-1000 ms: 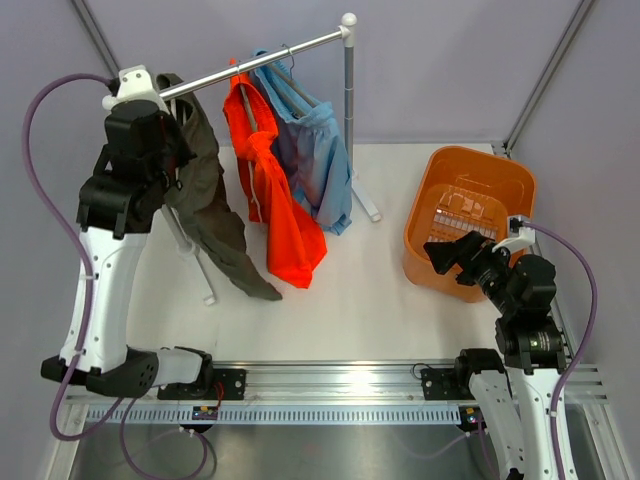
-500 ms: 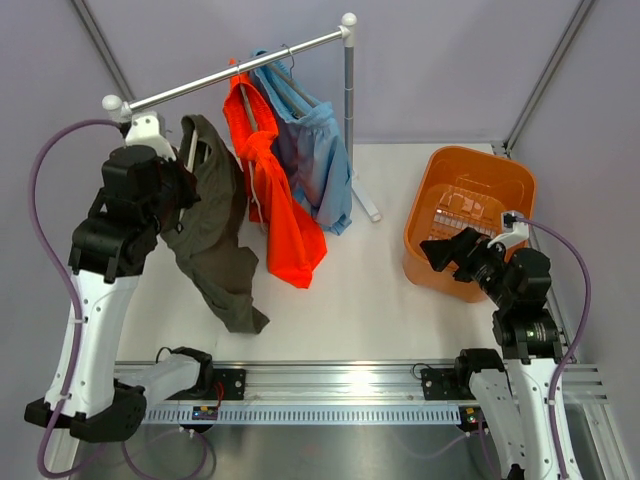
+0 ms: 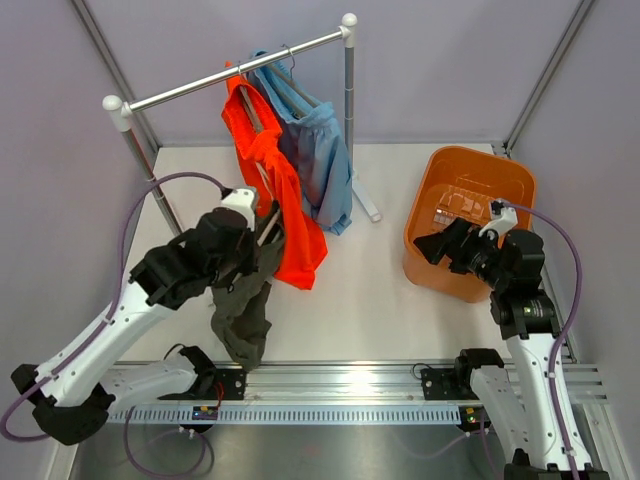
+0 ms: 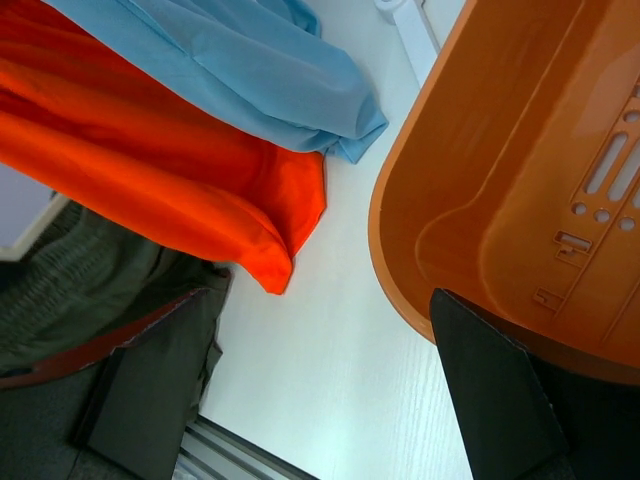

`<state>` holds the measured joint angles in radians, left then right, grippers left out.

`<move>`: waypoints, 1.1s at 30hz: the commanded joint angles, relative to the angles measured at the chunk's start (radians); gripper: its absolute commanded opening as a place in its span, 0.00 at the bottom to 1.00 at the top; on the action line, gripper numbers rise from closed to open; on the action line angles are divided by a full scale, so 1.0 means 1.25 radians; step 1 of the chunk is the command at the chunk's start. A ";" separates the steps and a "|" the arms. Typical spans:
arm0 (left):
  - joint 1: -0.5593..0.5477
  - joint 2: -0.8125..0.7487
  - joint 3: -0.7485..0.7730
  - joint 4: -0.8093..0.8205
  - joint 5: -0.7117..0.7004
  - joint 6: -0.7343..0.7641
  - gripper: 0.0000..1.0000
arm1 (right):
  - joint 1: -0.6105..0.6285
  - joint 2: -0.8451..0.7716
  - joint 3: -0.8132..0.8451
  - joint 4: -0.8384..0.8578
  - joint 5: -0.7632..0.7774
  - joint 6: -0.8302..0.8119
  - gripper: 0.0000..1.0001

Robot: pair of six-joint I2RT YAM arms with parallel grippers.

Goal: Remove the shorts from the hanger

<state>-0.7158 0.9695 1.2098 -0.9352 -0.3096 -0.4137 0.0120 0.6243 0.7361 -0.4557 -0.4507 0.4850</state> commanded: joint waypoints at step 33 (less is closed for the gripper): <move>-0.445 0.310 0.299 0.022 -0.183 0.065 0.00 | 0.395 0.232 0.210 -0.007 0.227 -0.002 0.94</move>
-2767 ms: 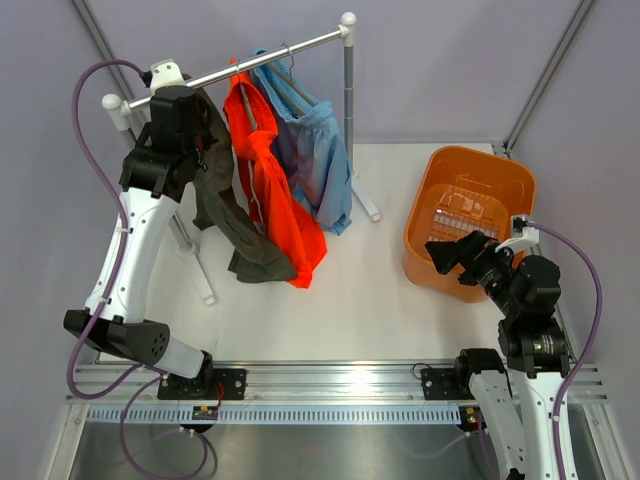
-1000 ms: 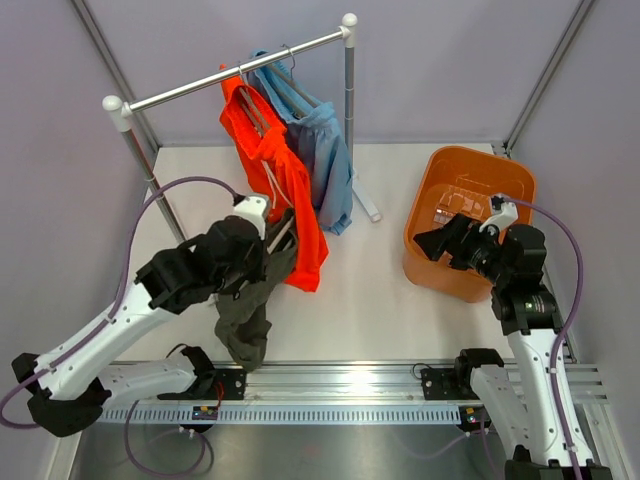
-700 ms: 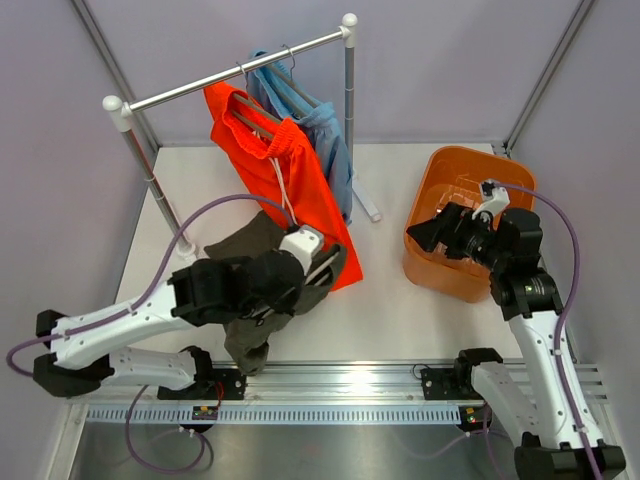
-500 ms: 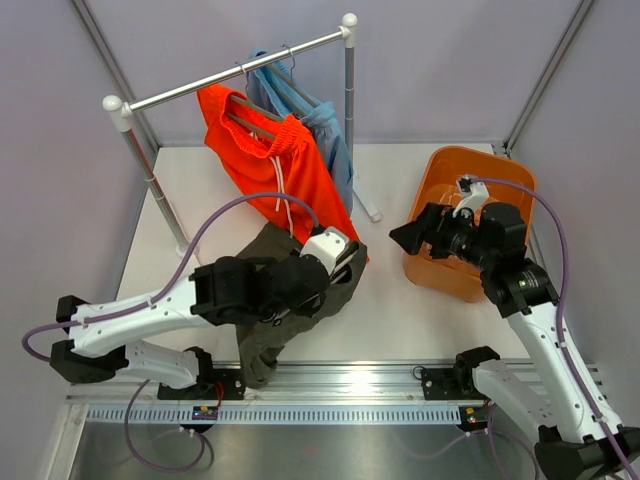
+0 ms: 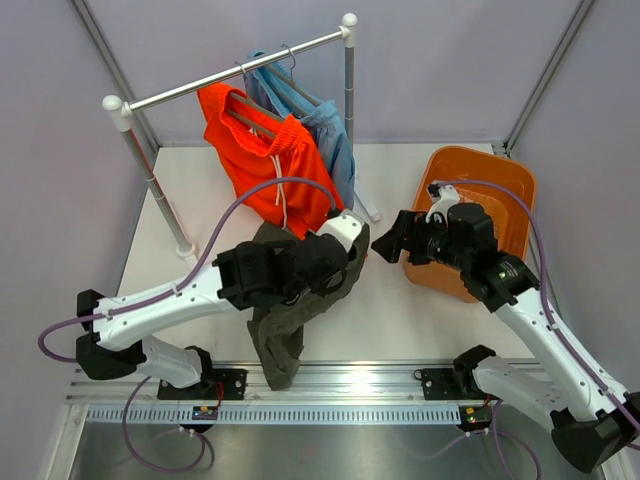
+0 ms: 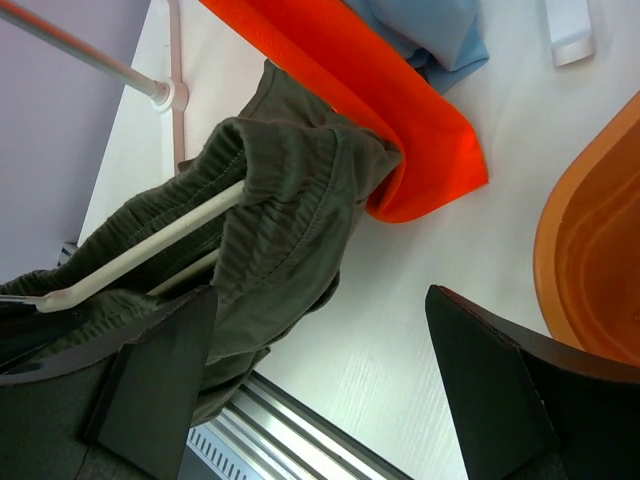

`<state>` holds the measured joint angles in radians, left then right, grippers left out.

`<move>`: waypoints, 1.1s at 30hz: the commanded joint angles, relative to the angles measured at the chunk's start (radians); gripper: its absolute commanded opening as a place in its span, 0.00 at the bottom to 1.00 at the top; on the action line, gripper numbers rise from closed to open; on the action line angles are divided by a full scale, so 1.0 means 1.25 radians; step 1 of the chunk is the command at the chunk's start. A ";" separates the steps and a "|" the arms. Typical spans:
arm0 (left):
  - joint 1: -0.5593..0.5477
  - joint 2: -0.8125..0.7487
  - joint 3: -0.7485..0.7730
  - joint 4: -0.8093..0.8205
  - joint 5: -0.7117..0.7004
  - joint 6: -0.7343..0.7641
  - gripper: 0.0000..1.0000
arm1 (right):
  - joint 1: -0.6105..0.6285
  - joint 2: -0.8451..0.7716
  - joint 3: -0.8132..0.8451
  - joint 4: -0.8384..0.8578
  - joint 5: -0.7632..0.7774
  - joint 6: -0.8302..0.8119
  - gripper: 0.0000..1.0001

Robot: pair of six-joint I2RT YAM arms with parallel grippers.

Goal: Remove the shorts from the hanger

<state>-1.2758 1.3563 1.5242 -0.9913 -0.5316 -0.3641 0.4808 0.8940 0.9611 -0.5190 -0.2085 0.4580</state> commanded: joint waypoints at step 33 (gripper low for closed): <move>0.006 -0.039 0.010 0.055 0.046 0.030 0.00 | 0.161 0.219 0.176 -0.085 0.432 0.078 0.00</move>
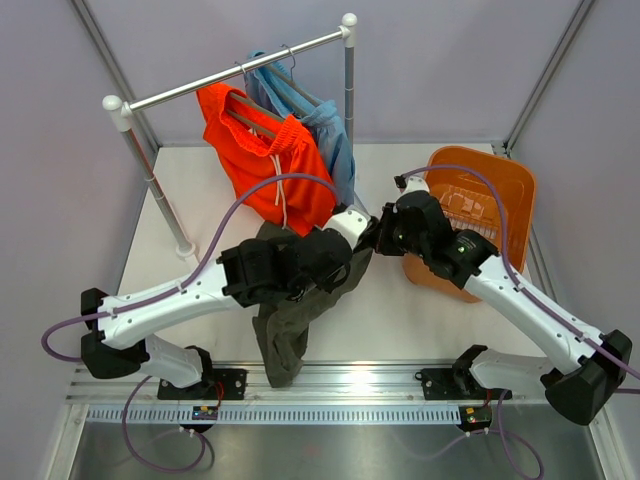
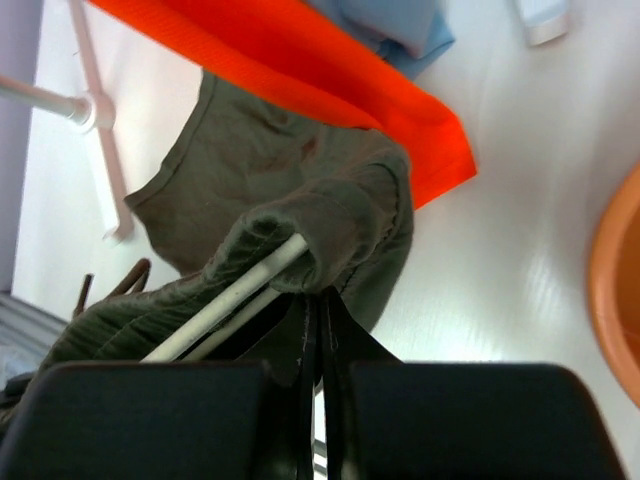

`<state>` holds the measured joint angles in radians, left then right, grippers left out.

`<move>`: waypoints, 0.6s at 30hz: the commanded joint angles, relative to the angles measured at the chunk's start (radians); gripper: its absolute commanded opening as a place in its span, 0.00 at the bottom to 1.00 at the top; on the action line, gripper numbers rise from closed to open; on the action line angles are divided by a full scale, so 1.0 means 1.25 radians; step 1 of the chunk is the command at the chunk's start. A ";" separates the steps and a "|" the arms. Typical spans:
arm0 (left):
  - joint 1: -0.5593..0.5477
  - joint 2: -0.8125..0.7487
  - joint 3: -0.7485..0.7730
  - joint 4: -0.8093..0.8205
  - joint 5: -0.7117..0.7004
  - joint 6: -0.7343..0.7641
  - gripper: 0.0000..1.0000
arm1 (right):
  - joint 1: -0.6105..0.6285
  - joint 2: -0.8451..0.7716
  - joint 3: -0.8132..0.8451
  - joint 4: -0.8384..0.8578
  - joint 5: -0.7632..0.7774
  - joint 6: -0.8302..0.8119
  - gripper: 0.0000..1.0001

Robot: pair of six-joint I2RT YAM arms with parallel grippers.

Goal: Remove the shorts from the hanger

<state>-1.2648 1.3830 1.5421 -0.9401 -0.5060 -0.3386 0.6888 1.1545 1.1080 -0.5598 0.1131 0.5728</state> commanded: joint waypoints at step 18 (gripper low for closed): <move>-0.034 -0.196 -0.087 -0.021 0.066 0.025 0.00 | -0.146 0.106 0.114 -0.052 0.151 -0.041 0.00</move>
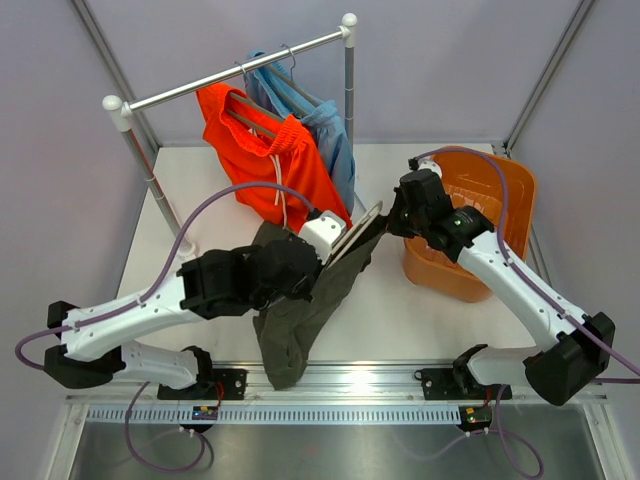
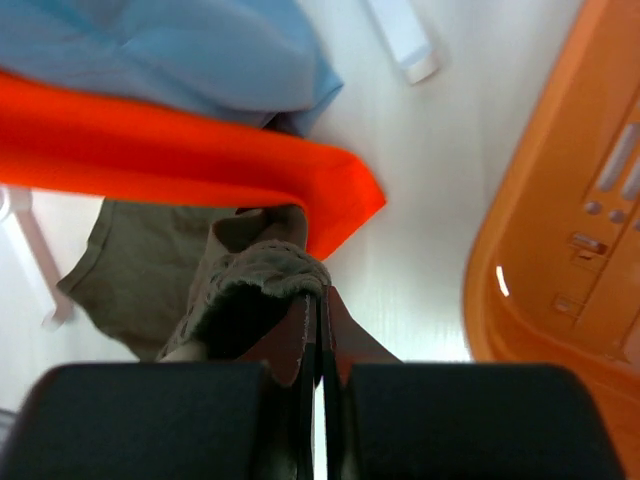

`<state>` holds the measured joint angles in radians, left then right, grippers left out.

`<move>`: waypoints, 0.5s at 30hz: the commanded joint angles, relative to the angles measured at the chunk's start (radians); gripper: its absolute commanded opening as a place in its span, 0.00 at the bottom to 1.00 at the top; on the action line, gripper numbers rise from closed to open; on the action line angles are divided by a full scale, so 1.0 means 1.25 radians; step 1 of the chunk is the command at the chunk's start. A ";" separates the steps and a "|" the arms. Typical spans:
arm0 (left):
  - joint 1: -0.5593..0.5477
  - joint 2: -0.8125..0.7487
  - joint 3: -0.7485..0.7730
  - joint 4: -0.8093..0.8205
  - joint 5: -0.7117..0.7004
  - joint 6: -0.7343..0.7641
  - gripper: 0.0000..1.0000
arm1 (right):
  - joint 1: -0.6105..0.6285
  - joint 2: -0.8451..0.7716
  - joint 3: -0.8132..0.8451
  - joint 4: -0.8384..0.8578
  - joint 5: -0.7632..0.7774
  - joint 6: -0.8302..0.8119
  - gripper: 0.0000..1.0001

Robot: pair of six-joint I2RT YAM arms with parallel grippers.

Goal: Remove the shorts from the hanger

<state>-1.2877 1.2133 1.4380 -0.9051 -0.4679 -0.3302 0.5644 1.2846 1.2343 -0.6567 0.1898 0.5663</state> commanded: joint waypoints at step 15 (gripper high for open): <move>0.029 -0.047 0.025 0.313 -0.159 0.064 0.00 | 0.149 -0.085 0.049 0.006 0.001 -0.049 0.00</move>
<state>-1.2808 1.1374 1.4185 -0.7349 -0.5644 -0.2874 0.6636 1.2160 1.2243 -0.6487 0.1501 0.5220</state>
